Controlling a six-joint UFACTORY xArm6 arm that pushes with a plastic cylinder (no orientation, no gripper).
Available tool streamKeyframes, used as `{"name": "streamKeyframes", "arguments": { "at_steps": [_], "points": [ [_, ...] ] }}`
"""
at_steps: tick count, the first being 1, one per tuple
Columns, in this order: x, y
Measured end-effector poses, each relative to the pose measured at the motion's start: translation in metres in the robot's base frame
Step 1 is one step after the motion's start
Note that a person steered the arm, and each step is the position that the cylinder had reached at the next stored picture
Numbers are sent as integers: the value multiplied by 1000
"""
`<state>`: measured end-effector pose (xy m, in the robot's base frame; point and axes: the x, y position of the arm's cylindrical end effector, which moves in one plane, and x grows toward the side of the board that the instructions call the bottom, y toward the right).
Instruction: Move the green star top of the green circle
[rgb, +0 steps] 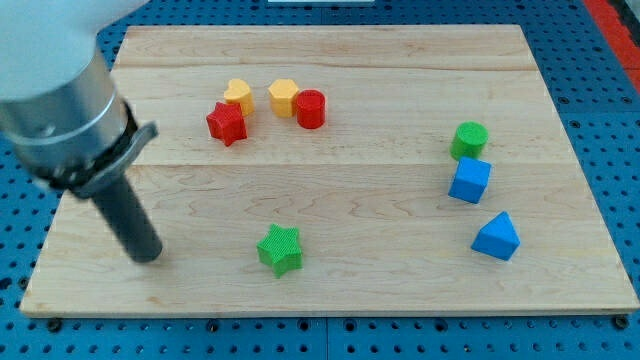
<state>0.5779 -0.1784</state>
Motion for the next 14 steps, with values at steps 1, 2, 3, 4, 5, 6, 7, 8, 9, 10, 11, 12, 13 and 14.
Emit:
{"name": "streamKeyframes", "arguments": {
  "at_steps": [1, 2, 3, 4, 5, 6, 7, 8, 9, 10, 11, 12, 13, 14],
  "points": [
    [30, 24],
    [-1, 82],
    [-7, 149],
    [-7, 203],
    [-49, 205],
    [-116, 204],
    [-160, 195],
    [-161, 111],
    [-175, 143],
    [-181, 219],
    [-194, 238],
    [-215, 208],
    [-229, 248],
    [-228, 323]
  ]
}}
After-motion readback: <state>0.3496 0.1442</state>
